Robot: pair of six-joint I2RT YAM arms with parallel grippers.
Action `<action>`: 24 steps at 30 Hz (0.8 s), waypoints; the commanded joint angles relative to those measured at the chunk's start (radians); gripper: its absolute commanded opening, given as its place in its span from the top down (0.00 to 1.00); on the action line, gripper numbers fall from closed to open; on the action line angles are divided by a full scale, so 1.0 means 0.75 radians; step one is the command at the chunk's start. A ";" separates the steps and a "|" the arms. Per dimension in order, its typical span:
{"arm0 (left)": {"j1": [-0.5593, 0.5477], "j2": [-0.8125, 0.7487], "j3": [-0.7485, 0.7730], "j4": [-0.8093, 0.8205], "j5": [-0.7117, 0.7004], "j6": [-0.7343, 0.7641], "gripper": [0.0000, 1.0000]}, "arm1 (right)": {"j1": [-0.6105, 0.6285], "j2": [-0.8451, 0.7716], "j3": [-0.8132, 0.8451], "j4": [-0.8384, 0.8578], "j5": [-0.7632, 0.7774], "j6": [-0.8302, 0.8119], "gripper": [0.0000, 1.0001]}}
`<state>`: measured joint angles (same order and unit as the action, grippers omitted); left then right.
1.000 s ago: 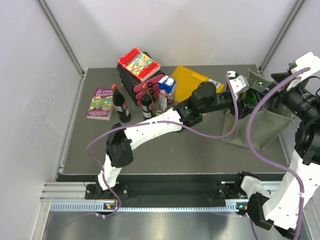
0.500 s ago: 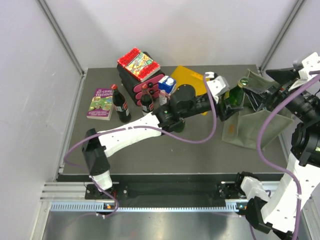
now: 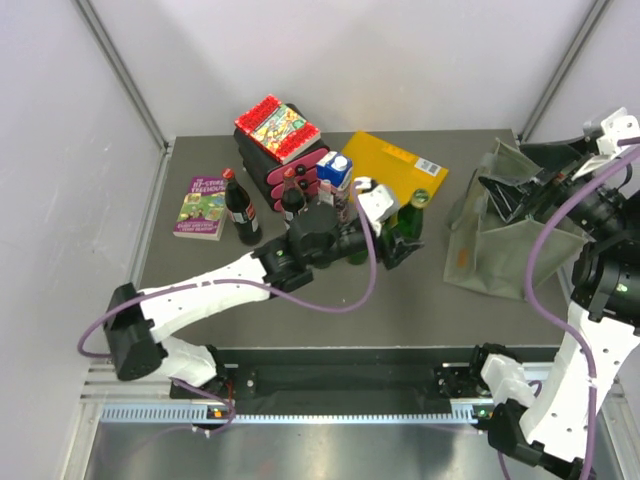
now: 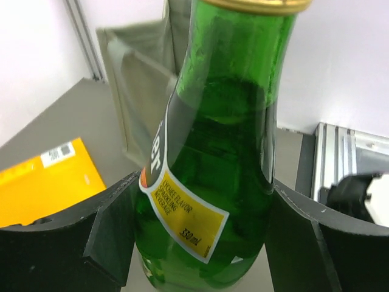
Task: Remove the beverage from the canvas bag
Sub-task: Place the drink at the center of the board.
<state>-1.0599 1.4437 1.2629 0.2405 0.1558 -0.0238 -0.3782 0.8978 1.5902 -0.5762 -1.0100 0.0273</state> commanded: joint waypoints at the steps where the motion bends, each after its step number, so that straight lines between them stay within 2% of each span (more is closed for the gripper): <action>1: 0.000 -0.286 -0.192 0.229 -0.034 -0.021 1.00 | -0.001 -0.017 -0.093 0.046 -0.046 -0.022 0.07; 7: 0.002 -0.460 -0.558 0.309 0.025 -0.032 1.00 | -0.001 -0.058 -0.257 0.010 -0.034 -0.169 0.07; 11: 0.012 -0.518 -0.779 0.409 -0.005 -0.040 1.00 | -0.001 -0.084 -0.335 -0.027 -0.034 -0.235 0.06; 15: 0.049 -0.561 -0.894 0.505 -0.069 -0.085 1.00 | -0.001 -0.111 -0.392 -0.058 -0.036 -0.290 0.06; 24: 0.137 -0.665 -1.178 0.773 -0.455 -0.195 1.00 | -0.001 -0.148 -0.476 -0.046 -0.046 -0.306 0.05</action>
<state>-0.9951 1.0424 0.4229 0.4446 -0.0170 -0.1108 -0.3782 0.8040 1.2442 -0.6434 -1.0225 -0.1867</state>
